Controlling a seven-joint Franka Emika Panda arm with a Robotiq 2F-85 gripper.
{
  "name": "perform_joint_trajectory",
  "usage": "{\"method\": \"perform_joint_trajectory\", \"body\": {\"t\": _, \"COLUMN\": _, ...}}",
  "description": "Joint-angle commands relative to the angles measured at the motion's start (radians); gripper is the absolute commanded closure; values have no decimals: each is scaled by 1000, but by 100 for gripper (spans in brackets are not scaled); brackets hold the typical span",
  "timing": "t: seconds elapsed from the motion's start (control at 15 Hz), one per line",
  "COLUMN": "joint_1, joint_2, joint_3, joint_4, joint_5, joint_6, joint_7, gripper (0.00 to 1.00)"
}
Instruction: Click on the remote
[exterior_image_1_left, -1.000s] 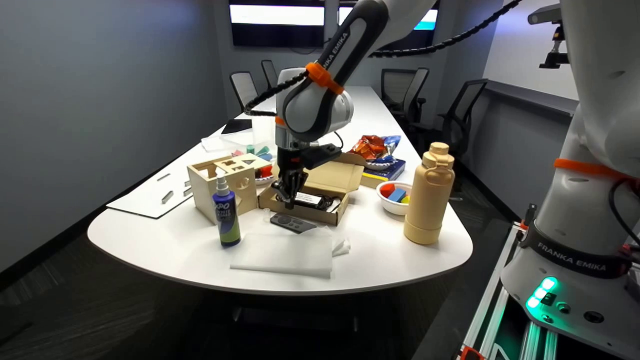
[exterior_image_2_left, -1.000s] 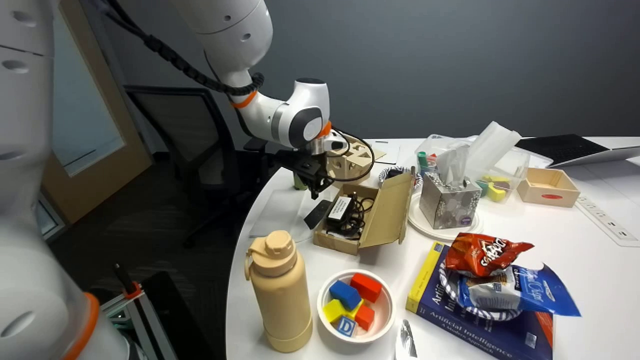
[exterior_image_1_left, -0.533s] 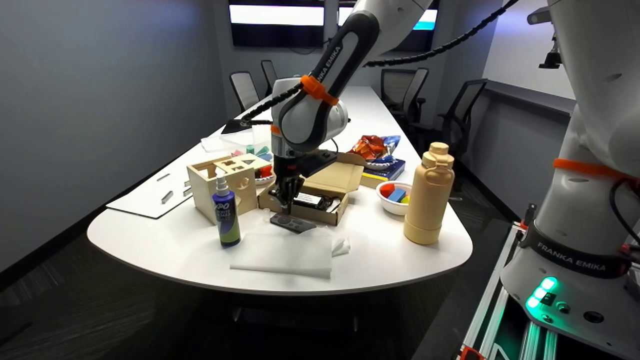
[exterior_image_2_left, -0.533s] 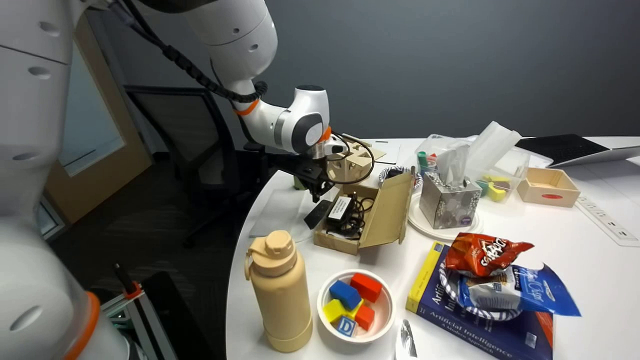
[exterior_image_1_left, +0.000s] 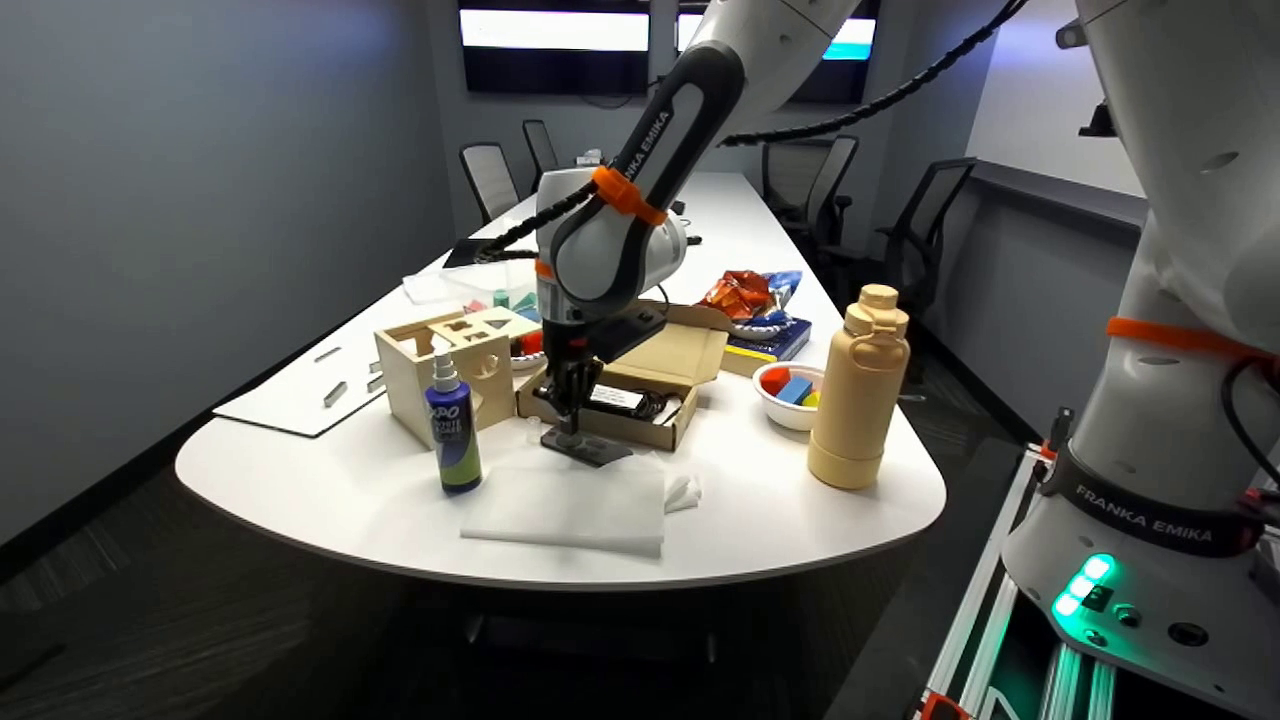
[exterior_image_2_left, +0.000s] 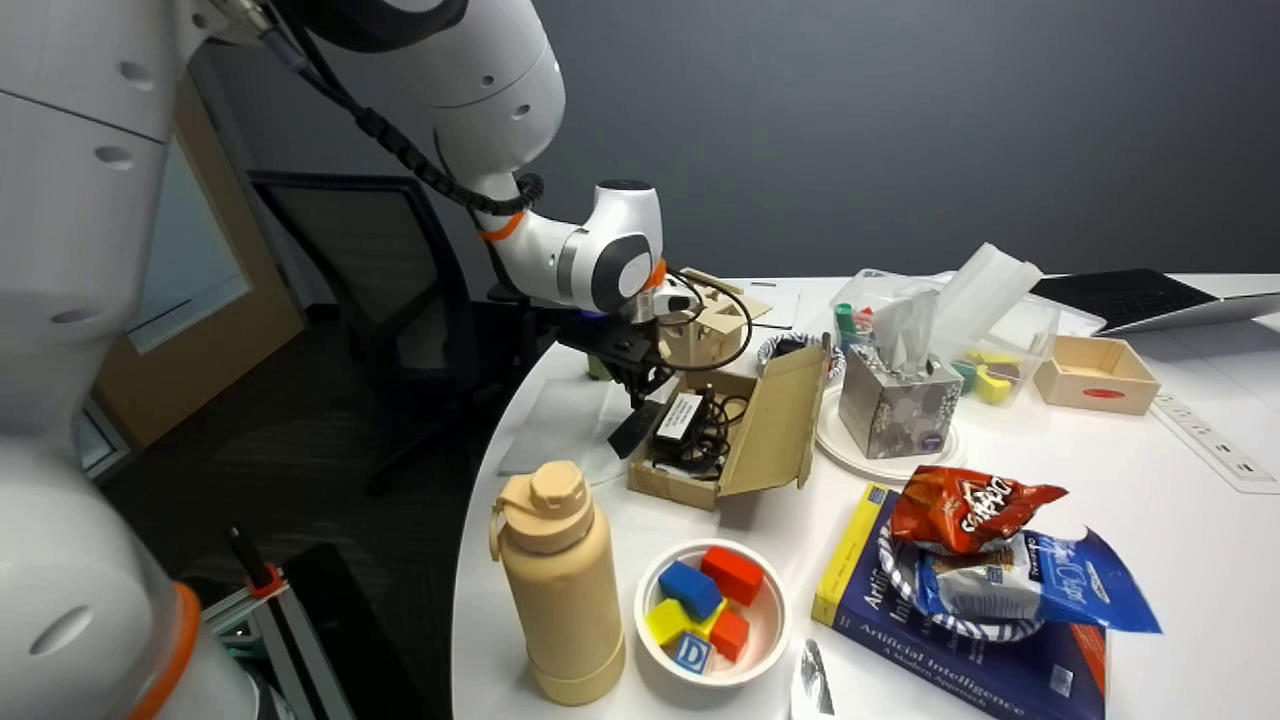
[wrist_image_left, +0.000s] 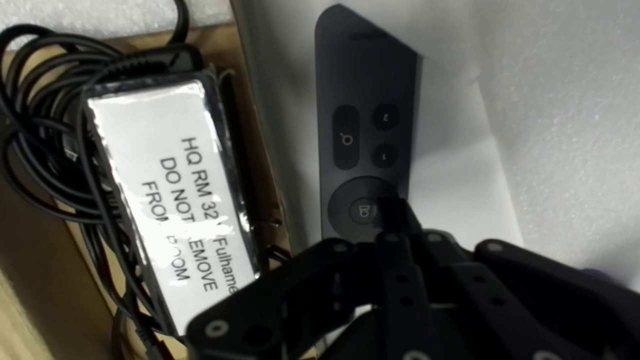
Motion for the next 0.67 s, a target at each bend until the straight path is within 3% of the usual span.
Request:
{"method": "perform_joint_trajectory", "body": {"t": 0.0, "joint_1": 20, "joint_2": 29, "joint_3": -22, "joint_4": 40, "joint_5": -29, "joint_6": -2, "joint_7": 21, "gripper": 100}}
{"method": "perform_joint_trajectory", "body": {"t": 0.6, "joint_1": 28, "joint_2": 66, "joint_3": -35, "joint_4": 68, "joint_5": -31, "joint_6": -8, "joint_7": 24, "gripper": 100}}
